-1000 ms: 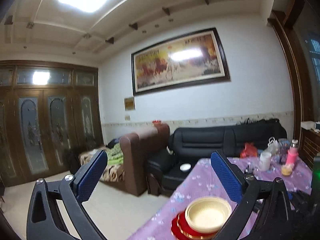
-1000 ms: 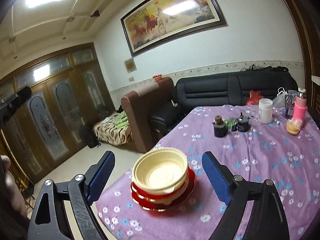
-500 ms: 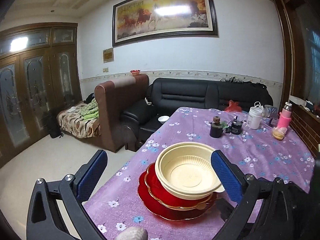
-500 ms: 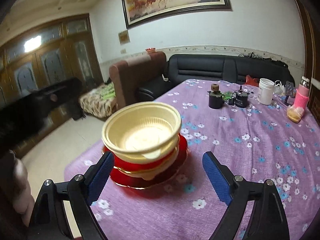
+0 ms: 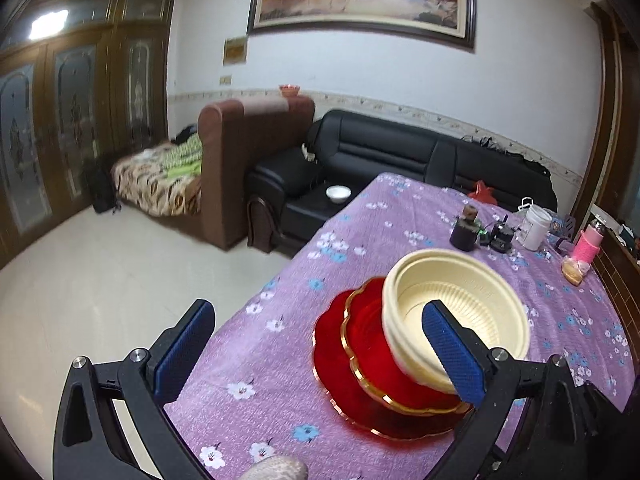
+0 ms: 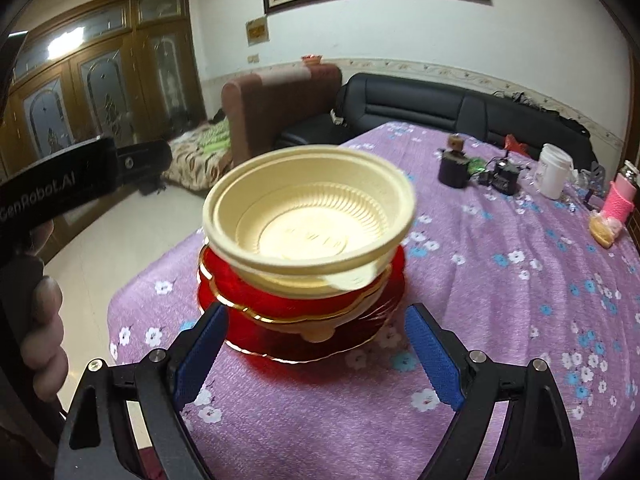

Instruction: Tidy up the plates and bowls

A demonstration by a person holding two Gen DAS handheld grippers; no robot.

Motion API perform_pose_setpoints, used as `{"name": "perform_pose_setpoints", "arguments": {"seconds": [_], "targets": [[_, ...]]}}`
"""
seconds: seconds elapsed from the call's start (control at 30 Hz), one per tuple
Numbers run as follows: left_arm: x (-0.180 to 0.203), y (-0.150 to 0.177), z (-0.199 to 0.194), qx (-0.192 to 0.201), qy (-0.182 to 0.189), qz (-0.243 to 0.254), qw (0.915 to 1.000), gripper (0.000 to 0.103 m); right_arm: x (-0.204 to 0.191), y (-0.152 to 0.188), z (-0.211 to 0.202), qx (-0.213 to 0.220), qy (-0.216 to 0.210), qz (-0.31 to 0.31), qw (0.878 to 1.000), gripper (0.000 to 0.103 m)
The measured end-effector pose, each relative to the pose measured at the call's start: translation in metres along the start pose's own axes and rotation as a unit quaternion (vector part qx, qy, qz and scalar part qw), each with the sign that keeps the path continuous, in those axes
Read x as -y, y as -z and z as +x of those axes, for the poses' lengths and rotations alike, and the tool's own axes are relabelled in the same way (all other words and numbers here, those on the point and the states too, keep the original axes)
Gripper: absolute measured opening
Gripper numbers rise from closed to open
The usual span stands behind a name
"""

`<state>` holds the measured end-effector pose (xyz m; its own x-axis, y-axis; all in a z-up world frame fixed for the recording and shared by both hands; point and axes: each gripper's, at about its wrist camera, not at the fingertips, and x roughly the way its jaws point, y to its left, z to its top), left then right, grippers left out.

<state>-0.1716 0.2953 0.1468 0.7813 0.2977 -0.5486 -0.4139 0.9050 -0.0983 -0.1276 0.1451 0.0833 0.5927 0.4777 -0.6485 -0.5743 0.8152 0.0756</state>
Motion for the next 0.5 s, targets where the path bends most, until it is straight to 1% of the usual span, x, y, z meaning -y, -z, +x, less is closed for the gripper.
{"name": "perform_pose_setpoints", "arguments": {"seconds": [0.1,0.27,0.5], "targets": [[-0.005,0.006,0.003,-0.012,-0.013,0.001,0.9998,0.103,-0.008,0.003,0.01,-0.014,-0.012,-0.006,1.0,0.093],[-0.003,0.016,0.001,-0.022,-0.013,-0.002,0.9997,0.103,-0.017,0.01,0.015,-0.023,-0.024,-0.018,0.999,0.093],[0.013,0.019,-0.004,-0.036,-0.008,0.006,0.9993,0.103,-0.012,0.016,0.003,-0.016,-0.029,-0.016,0.999,0.093]]}}
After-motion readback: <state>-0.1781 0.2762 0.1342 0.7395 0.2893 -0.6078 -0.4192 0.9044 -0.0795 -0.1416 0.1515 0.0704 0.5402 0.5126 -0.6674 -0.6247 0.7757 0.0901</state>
